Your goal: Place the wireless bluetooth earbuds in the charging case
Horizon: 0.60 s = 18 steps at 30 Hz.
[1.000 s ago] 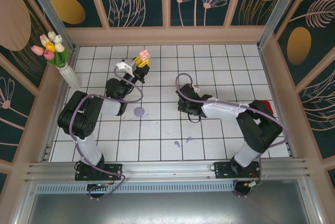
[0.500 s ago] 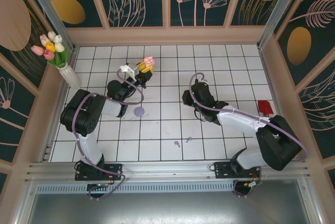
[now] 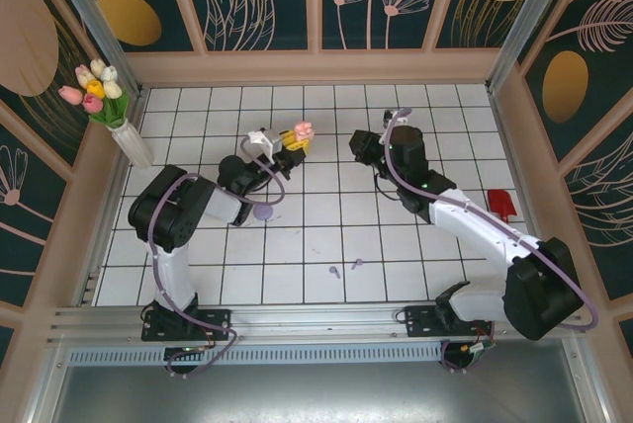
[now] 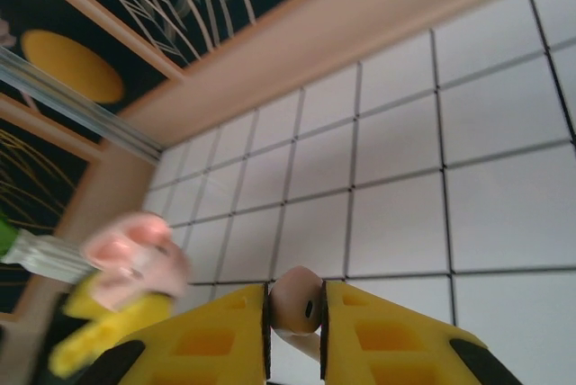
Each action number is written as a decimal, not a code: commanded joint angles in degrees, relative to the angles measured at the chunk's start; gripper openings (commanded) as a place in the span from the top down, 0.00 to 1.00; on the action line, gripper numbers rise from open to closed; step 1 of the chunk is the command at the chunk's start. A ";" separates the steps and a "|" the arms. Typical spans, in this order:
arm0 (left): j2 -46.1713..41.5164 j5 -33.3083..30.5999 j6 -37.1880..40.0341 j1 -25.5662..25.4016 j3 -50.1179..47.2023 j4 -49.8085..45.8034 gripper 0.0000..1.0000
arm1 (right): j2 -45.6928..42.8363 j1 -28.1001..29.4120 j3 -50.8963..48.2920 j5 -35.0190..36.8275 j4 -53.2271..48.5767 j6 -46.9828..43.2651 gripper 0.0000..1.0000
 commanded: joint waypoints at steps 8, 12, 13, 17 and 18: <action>3.78 0.85 0.59 -4.37 7.74 9.37 1.00 | -1.43 -2.48 4.84 -7.90 8.53 -0.88 0.79; 4.87 0.15 0.50 -5.41 10.69 8.28 1.00 | -1.38 -2.54 4.62 -9.05 10.67 -0.53 0.79; 5.21 0.19 0.45 -5.64 11.53 8.10 1.00 | -1.30 -2.54 4.45 -9.34 11.28 -0.23 0.79; 6.44 0.15 0.21 -6.68 14.17 7.65 1.00 | -0.90 -2.63 3.59 -10.76 14.11 0.99 0.79; 6.62 0.12 0.22 -6.88 14.41 7.44 1.00 | -0.75 -2.61 3.49 -11.03 14.60 1.28 0.79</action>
